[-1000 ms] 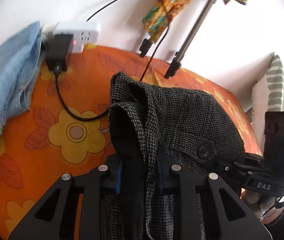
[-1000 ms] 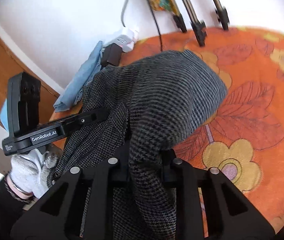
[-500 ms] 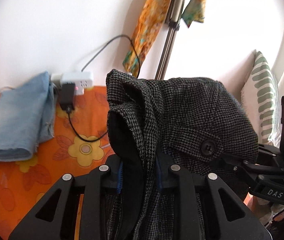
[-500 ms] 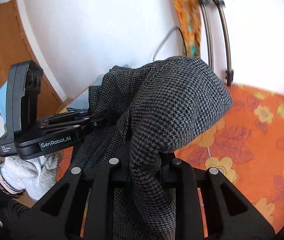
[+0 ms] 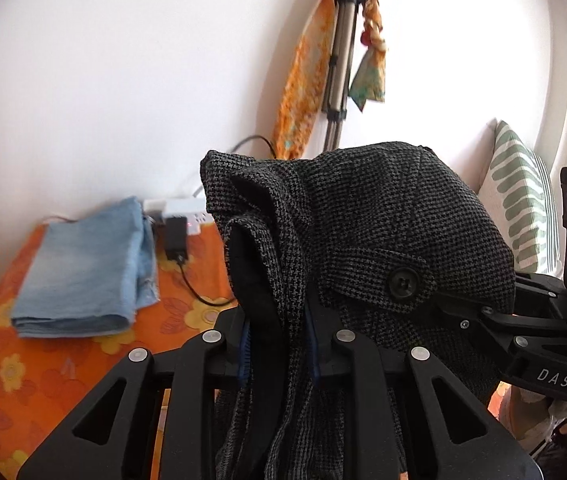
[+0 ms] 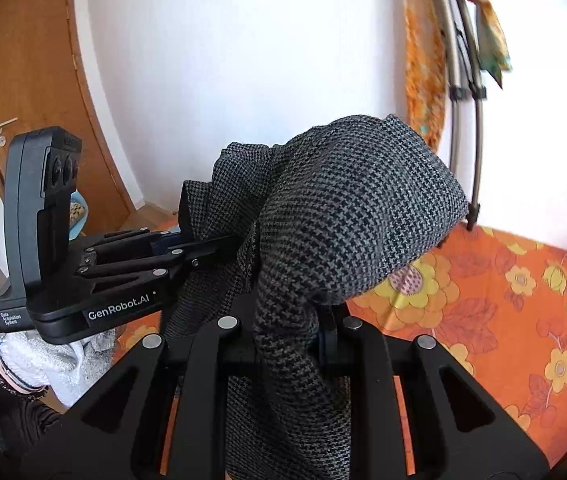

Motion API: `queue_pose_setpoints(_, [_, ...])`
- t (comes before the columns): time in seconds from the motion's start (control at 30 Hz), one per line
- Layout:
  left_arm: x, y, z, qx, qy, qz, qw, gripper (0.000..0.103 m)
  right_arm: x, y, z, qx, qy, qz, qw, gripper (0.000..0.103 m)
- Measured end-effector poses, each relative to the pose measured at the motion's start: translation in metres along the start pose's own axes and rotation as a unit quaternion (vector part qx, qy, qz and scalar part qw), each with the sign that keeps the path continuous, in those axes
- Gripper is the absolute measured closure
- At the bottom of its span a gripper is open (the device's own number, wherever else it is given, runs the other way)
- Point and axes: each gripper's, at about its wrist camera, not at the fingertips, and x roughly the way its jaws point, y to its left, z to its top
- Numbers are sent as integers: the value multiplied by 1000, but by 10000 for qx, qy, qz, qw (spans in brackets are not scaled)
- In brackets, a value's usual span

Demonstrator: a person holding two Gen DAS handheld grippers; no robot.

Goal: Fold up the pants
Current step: 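Carry the lifted shorts with both grippers toward the folded blue jeans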

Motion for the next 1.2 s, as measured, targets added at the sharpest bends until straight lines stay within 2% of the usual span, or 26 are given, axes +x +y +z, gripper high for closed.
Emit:
queue_pose_setpoints(0.27, [-29,36,5,-201,-207,205,9994,84,18,38,20,-265,-77,191,9994,84])
queue_pose_setpoints(0.63, [-46,104,13,-524,-421,480,9966,85,71,86,50,-516,-75,463,9976,84])
queue_pose_setpoints(0.93, [-47,164,28,-776,-587,707,9927,85,123,118,83,-706,-120,644,9954,84])
queue_pose_setpoints(1.2, [-28,221,45,-1074,-619,858,9886,85,182,137,104,-746,-140,755,9943,84])
